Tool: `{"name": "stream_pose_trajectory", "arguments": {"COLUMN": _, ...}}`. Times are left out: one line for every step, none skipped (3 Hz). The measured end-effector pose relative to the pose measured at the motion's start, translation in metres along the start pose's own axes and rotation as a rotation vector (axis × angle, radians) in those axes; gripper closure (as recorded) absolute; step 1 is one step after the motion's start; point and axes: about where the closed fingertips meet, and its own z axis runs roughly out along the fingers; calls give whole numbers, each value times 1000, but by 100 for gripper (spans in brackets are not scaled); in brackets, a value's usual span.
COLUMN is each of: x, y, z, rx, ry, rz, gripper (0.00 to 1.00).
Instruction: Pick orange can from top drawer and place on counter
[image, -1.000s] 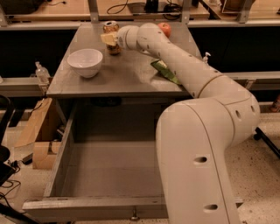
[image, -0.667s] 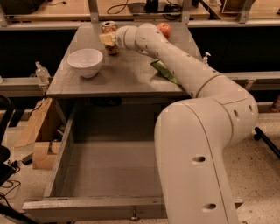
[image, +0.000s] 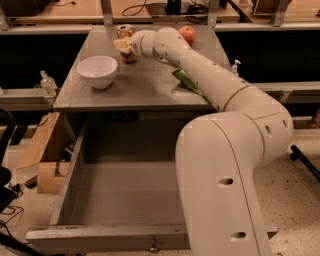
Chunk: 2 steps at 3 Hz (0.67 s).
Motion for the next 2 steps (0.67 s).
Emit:
{"name": "stream_pose_trajectory", "arguments": {"x": 1, "y": 2, "z": 2, "rx": -3, "ry": 1, "rz": 1, "gripper": 0}}
{"name": "stream_pose_trajectory", "arguments": {"x": 1, "y": 2, "z": 2, "rx": -3, "ry": 1, "rz": 1, "gripper": 0}}
